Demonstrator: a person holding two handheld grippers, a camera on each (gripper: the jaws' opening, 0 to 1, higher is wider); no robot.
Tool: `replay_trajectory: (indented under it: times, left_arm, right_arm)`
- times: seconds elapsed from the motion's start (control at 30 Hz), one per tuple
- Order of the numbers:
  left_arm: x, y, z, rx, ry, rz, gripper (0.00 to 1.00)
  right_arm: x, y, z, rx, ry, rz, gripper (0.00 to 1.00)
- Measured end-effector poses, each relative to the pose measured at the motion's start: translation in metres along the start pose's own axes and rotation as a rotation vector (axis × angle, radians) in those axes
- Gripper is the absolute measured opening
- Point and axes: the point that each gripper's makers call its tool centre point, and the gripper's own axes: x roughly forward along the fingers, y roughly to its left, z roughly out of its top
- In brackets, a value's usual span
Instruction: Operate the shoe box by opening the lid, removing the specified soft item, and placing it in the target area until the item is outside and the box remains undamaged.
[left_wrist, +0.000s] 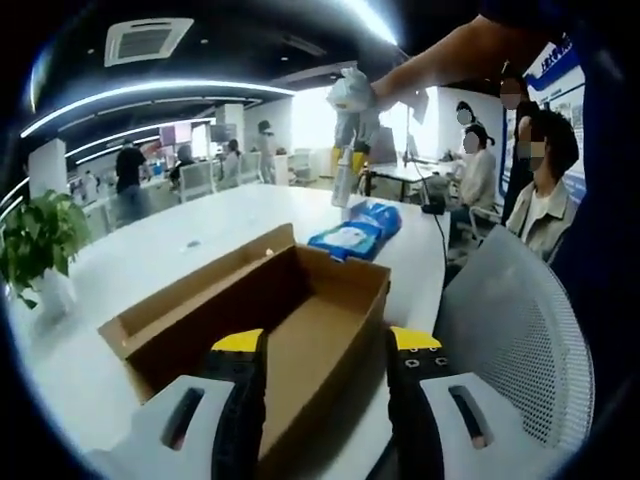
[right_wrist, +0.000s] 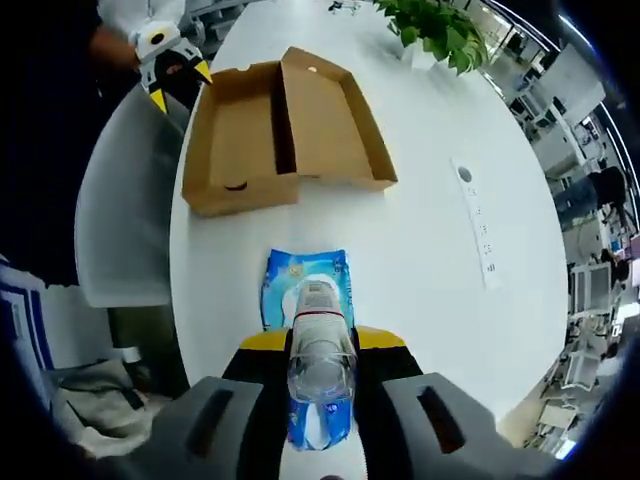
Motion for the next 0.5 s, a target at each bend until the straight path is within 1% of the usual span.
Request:
replay_trajectory:
  times: [0.03,0.1,0.17,0.27,0.37,0.5]
  left_arm:
    - [0.000,0.001,-0.001,0.008,0.008,0.005,0.48]
    - [0.000,0.002,0.001,-0.001,0.001,0.003,0.48]
    - [0.000,0.002,0.000,0.012,0.011,0.004,0.47]
    - [0.001,0.002,0.000,0.015,0.016,0.003,0.47]
    - [0.002,0.002,0.001,0.017,0.017,0.001,0.47]
    - [0.005,0.001,0.003,0.012,0.014,0.000,0.47]
  right_arm:
    - [0.001,-0.003,-0.005,-0.003,0.020,-0.003,0.20]
    - [0.003,-0.007,-0.010,-0.011,0.040,-0.001,0.20]
    - [0.006,-0.013,-0.016,-0.029,0.070,-0.002,0.20]
    - [0.010,-0.019,-0.022,-0.050,0.103,0.005,0.20]
    - [0.014,-0.025,-0.027,-0.060,0.118,0.008,0.20]
    - [0.017,-0.029,-0.031,-0.075,0.136,0.012,0.20]
